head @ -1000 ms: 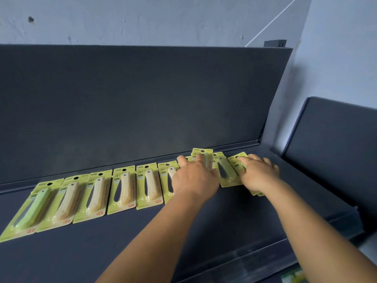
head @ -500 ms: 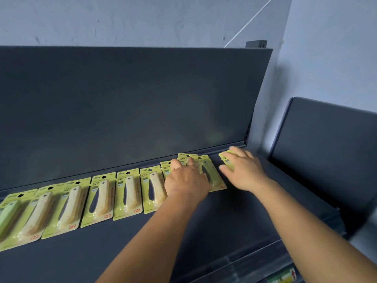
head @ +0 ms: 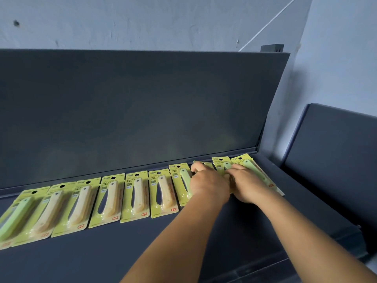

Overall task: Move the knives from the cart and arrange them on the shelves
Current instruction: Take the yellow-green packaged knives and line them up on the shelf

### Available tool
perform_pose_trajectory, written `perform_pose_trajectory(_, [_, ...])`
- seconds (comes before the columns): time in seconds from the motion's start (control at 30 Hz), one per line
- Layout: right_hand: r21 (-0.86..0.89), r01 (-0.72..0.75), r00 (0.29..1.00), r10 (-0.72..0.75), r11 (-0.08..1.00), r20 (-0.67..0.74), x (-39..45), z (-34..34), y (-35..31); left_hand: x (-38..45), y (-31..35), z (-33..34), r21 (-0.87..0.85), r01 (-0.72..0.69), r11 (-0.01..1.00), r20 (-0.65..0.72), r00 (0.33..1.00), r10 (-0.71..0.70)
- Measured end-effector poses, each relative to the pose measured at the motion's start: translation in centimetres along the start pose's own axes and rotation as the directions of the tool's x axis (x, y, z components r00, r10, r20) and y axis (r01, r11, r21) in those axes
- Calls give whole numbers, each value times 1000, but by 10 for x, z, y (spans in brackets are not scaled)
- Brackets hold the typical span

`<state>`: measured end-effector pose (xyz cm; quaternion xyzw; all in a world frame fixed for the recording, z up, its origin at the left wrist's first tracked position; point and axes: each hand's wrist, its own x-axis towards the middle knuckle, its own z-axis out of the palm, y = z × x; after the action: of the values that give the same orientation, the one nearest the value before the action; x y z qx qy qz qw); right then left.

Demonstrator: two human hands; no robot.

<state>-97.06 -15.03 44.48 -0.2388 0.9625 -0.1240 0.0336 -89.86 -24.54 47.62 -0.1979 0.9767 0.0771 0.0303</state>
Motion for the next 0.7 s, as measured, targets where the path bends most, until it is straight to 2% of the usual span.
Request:
perform_pose_trajectory(0.07, [16, -15, 1000, 15, 1000, 9, 0, 0, 1, -1, 1, -3, 38, -27, 999, 15, 1000, 27])
perform_pose_trajectory(0.17, [23, -16, 1000, 16, 1000, 2, -1, -1, 1, -9, -11, -6, 119, -99, 988, -35, 994, 104])
perform_pose_trajectory(0.23, [21, -17, 1000, 17, 1000, 4, -3, -3, 0, -14, -21, -1, 232, -213, 949, -106, 964, 242])
perform_pose_trajectory(0.3, [23, -23, 1000, 23, 999, 3, -5, -5, -2, -13, -30, 11, 293, -327, 899, -98, 925, 368])
perform_pose_trajectory(0.43, [40, -17, 1000, 16, 999, 7, -9, -5, -6, -2, -37, 22, 180, -310, 933, -3, 949, 316])
perform_pose_trajectory(0.7, [115, -20, 1000, 18, 993, 18, -10, -4, -10, -5, -49, 21, 90, -251, 964, -41, 966, 255])
